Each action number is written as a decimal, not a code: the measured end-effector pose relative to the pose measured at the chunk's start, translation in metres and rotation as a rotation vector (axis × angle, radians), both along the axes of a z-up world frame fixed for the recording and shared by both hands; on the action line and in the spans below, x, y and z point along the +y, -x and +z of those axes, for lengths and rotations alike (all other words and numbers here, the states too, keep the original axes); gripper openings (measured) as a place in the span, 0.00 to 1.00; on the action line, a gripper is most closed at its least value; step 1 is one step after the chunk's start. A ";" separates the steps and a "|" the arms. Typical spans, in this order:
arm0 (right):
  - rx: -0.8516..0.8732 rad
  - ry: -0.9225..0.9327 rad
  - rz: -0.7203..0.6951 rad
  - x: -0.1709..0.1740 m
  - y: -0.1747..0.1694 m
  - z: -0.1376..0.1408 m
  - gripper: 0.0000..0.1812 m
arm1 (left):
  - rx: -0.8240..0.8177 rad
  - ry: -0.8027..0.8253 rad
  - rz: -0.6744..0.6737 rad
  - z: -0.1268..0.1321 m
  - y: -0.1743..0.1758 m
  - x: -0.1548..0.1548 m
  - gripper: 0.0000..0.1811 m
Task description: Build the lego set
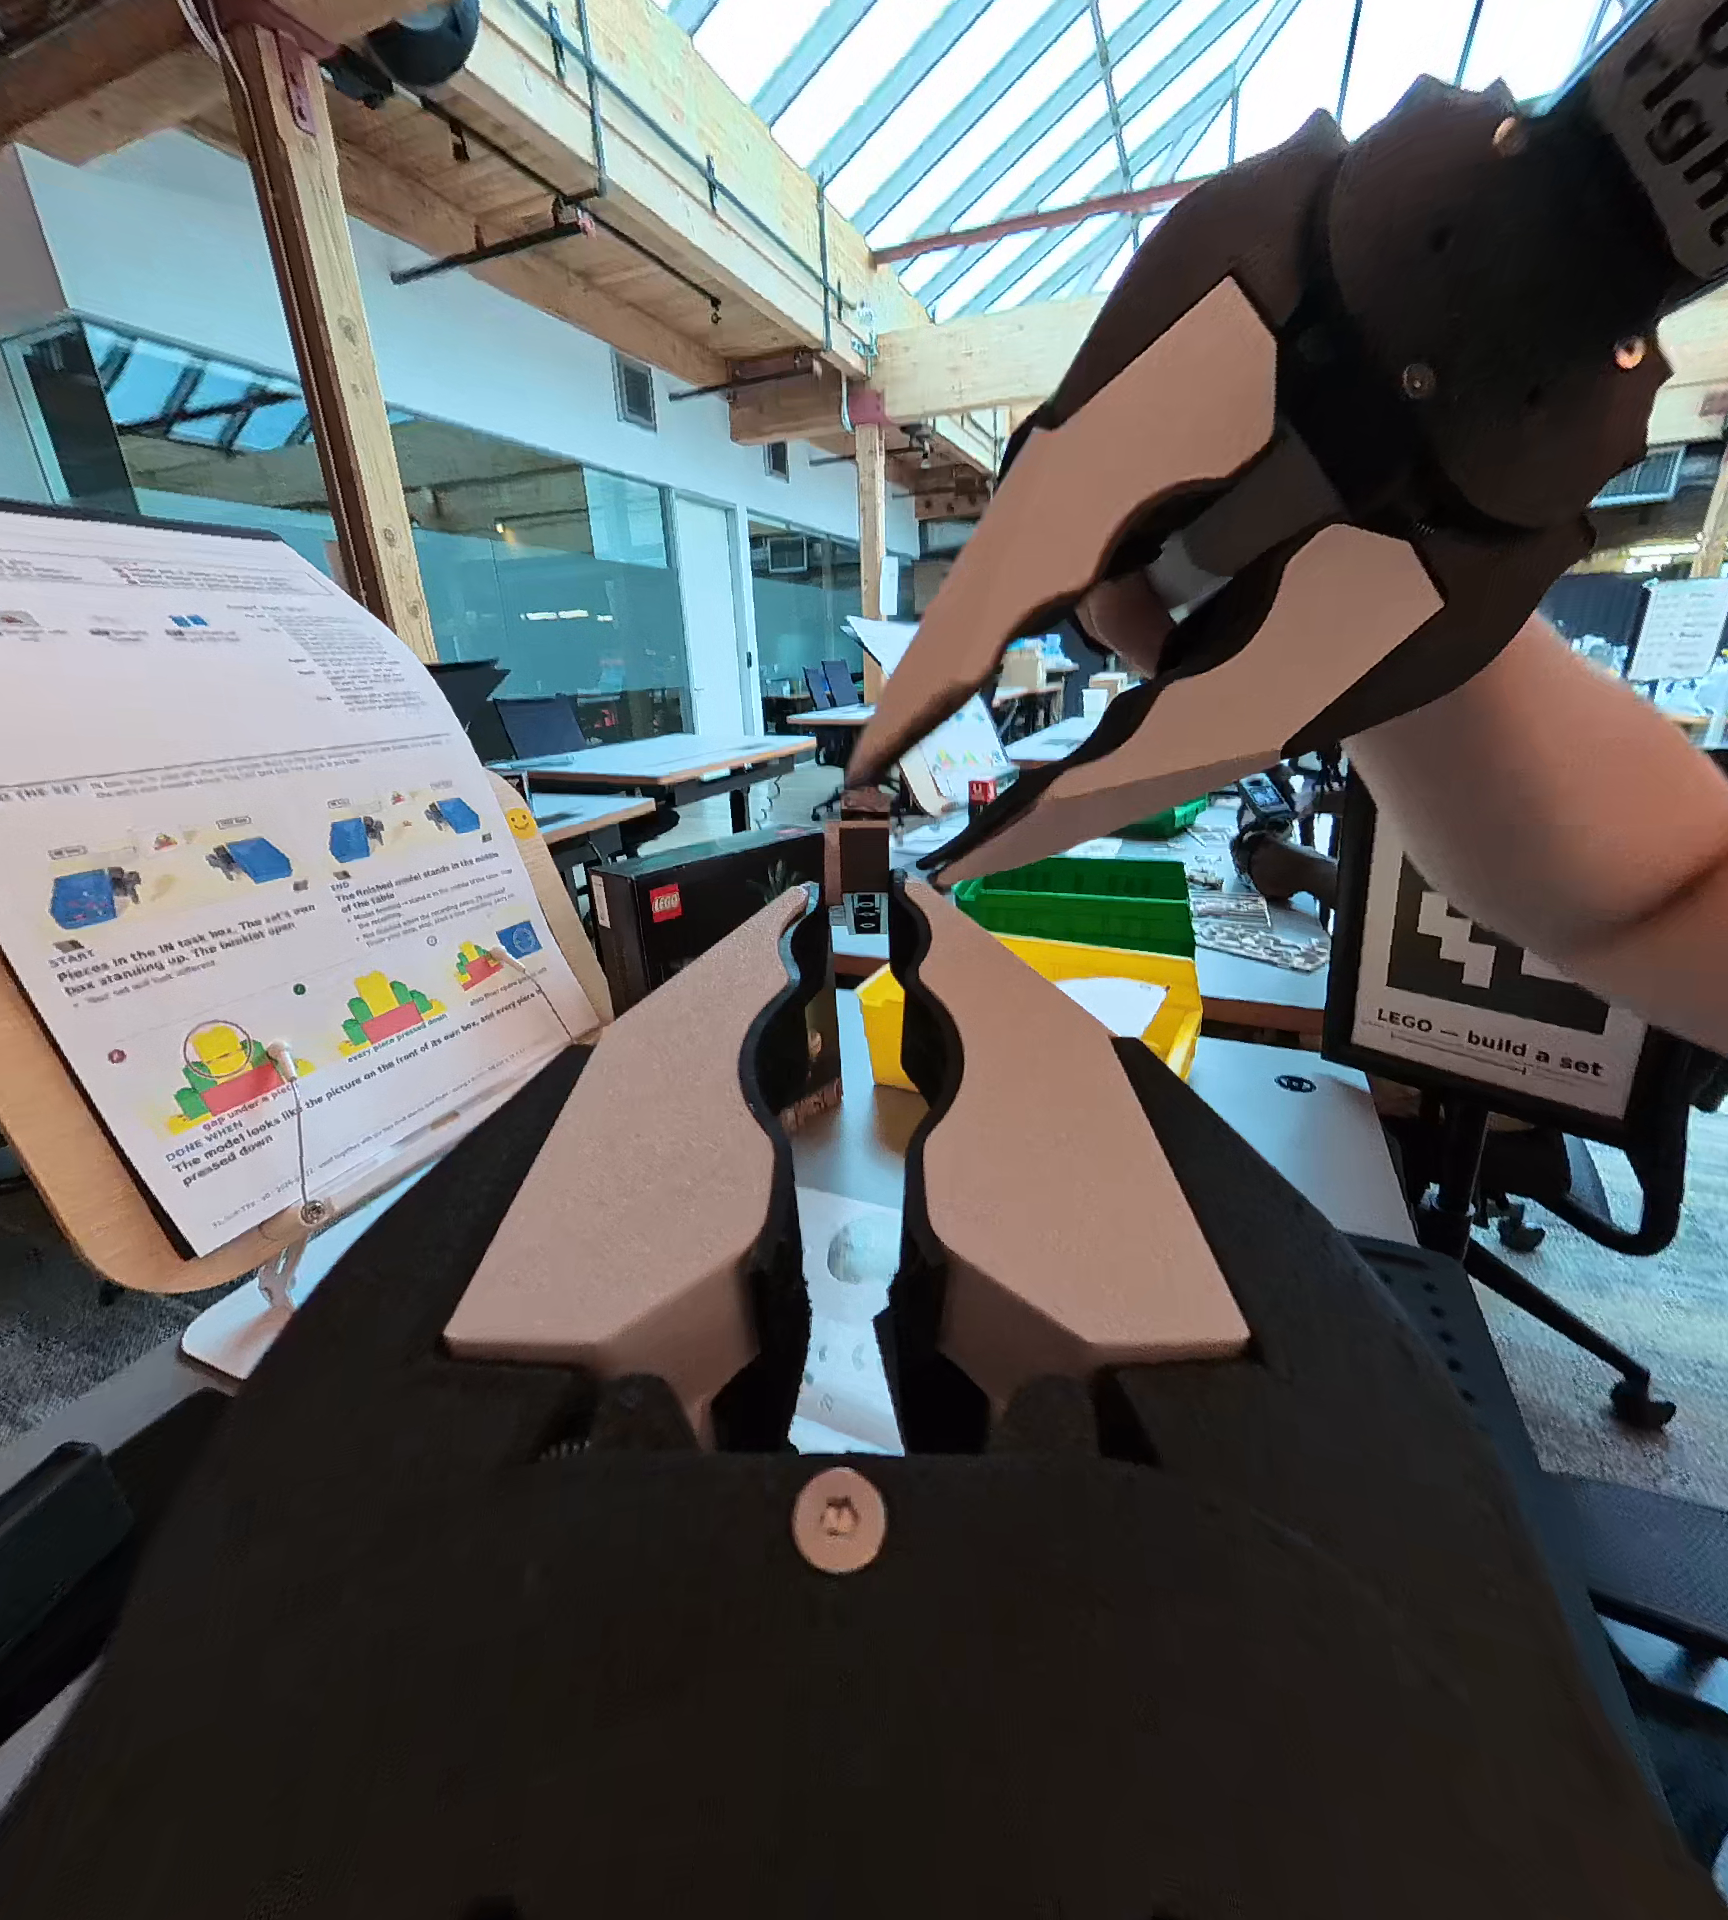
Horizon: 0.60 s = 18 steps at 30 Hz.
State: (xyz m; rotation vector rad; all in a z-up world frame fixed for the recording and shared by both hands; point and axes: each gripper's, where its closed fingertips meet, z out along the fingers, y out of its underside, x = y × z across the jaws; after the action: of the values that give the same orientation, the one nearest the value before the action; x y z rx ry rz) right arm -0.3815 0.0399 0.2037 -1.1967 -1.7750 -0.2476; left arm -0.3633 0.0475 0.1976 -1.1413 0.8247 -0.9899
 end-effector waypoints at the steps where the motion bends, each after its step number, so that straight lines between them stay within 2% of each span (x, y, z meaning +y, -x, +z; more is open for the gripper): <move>1: 0.039 0.009 0.000 -0.002 0.000 0.003 0.11 | -0.007 -0.004 0.002 0.001 0.001 0.000 0.05; 7: 0.361 0.026 0.016 -0.016 0.004 0.029 0.12 | -0.058 -0.036 0.037 0.011 0.007 -0.002 0.05; 9: 0.451 -0.025 0.013 -0.019 0.007 0.034 0.12 | -0.080 -0.063 0.085 0.016 0.011 -0.001 0.05; 13: 0.494 -0.269 0.004 -0.022 0.014 0.035 0.13 | -0.114 -0.139 0.185 0.025 0.015 -0.002 0.05; 18: 0.519 -0.348 -0.012 -0.024 0.019 0.037 0.13 | -0.135 -0.256 0.336 0.032 0.018 -0.004 0.05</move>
State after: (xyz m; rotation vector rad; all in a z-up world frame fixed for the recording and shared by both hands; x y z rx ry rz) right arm -0.4003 0.0162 0.2406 -0.9163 -1.2143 -0.2176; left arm -0.3815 0.0432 0.2291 -0.9427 0.6062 -0.6529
